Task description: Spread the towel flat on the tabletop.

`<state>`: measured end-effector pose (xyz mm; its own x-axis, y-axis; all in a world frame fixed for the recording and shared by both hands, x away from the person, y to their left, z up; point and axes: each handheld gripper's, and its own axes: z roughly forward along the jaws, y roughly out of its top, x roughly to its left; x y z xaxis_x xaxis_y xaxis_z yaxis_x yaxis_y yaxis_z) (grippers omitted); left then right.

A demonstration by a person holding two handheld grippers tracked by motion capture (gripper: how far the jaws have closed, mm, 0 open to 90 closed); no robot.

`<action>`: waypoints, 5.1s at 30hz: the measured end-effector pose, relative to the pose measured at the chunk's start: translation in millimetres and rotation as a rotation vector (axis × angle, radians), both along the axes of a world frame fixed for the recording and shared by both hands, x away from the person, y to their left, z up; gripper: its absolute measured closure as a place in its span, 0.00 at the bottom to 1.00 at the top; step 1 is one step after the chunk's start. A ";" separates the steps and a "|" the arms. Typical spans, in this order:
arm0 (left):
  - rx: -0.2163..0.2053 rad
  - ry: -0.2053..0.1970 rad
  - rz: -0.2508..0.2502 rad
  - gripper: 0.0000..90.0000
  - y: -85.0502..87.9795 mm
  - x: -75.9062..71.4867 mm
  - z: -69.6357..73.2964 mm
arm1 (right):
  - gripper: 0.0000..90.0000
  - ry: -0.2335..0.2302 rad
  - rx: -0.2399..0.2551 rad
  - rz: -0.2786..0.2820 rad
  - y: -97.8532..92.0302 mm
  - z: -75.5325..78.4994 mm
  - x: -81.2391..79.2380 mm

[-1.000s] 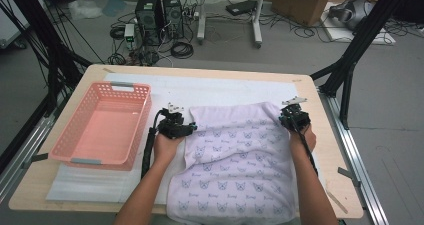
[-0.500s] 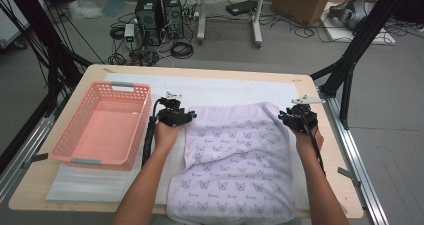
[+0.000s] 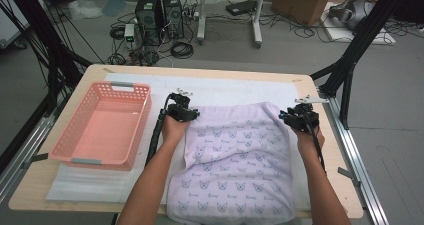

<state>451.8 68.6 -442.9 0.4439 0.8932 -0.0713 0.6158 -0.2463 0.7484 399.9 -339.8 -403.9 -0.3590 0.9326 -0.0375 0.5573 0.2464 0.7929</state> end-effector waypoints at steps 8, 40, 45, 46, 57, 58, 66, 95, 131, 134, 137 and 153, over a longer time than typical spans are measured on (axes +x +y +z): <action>-0.063 -0.081 0.176 0.99 31.8 17.8 12.3 | 0.72 0.020 0.026 0.020 5.4 -8.0 7.1; -0.083 0.077 -0.103 0.44 4.9 -12.2 9.4 | 0.75 -0.005 -0.040 -0.108 4.6 -28.2 42.5; 0.067 0.024 -0.116 0.49 -16.3 -16.5 2.8 | 0.73 -0.025 0.007 -0.084 -3.3 -13.7 30.4; 0.053 0.008 -0.139 0.56 -16.9 -16.5 2.4 | 0.73 -0.032 0.015 -0.079 -5.0 -11.7 28.2; 0.032 -0.150 0.113 0.94 19.1 11.8 -6.4 | 0.71 -0.012 0.091 0.021 -1.0 -14.0 16.8; -0.002 -0.151 0.128 0.94 23.9 13.0 -6.1 | 0.70 -0.014 0.077 0.041 1.6 -15.0 14.4; -0.173 -0.018 0.083 0.50 40.3 7.7 -3.7 | 0.60 0.041 0.084 0.138 17.8 -16.3 10.2; -0.146 0.009 -0.076 0.49 29.0 -54.4 -5.9 | 0.69 0.027 -0.021 -0.056 3.6 -32.0 23.7; -0.256 0.034 -0.122 0.51 63.6 -170.1 -10.8 | 0.64 0.093 0.083 0.174 -11.9 -38.3 -134.0; -0.256 0.034 -0.149 0.61 56.9 -179.3 -11.7 | 0.64 0.137 0.083 0.190 -7.7 -42.9 -139.7; -0.214 0.017 -0.137 0.66 50.3 -185.6 -11.3 | 0.69 0.128 0.088 0.166 -7.9 -43.4 -143.8; -0.225 0.039 -0.124 0.97 73.1 -216.6 -12.0 | 0.98 0.159 0.087 0.158 -19.1 -37.4 -165.8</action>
<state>235.2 141.7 -454.8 0.5425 0.7916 -0.2812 0.6204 -0.1518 0.7695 234.1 -358.9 -441.3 -0.4955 0.8618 0.1090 0.6369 0.2751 0.7202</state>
